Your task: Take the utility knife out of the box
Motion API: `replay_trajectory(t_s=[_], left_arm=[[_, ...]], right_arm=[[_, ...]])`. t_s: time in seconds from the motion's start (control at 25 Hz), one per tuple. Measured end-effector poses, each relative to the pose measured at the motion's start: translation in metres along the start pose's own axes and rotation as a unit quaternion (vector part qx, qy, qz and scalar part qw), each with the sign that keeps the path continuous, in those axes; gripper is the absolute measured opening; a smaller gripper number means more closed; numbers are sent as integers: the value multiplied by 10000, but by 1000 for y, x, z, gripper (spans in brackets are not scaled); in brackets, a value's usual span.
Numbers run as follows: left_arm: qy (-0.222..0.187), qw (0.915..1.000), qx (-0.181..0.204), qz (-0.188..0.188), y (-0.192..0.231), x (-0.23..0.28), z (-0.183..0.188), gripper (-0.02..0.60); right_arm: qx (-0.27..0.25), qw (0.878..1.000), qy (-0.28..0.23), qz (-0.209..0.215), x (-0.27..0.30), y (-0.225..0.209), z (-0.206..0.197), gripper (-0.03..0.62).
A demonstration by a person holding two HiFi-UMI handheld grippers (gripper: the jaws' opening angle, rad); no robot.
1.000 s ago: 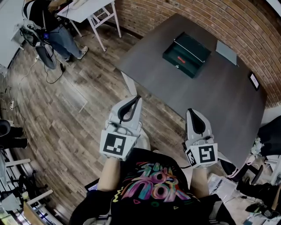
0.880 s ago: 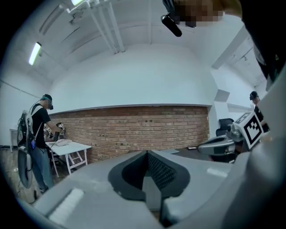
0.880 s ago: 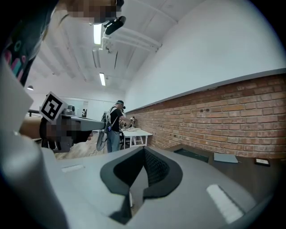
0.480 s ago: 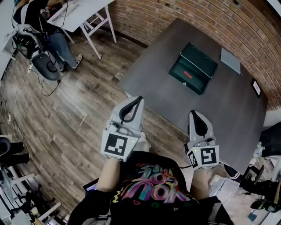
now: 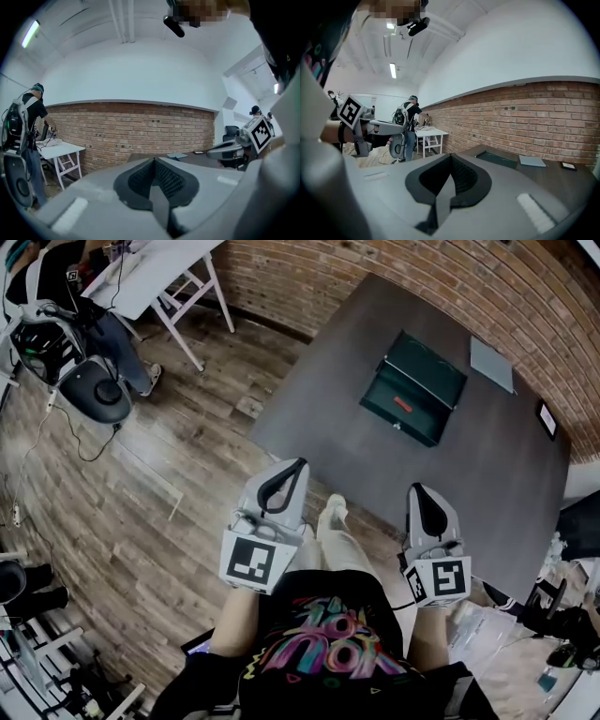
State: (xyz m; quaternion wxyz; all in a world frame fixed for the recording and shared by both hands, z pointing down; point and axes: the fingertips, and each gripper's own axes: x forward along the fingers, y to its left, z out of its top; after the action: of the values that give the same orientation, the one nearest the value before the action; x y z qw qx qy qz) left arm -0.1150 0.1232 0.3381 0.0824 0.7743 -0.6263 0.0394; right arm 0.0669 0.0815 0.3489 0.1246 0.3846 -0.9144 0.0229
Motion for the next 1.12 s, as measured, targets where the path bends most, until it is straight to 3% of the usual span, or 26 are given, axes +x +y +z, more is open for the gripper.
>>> replay_trajectory(t_s=[0.32,0.72,1.12], left_arm=[[-2,9999,111,-125,21,42,4,2],[-3,9993,157,-332,48,128,36,2],[-182,9958,450,-781,18,203,73,2]], right_arm=[[141,9999,-36,-53,45,-19,-2,0],[157,9994,-117,-289,108,-75,29,0],[169,9974,-309,-628,118,-146,50,0]])
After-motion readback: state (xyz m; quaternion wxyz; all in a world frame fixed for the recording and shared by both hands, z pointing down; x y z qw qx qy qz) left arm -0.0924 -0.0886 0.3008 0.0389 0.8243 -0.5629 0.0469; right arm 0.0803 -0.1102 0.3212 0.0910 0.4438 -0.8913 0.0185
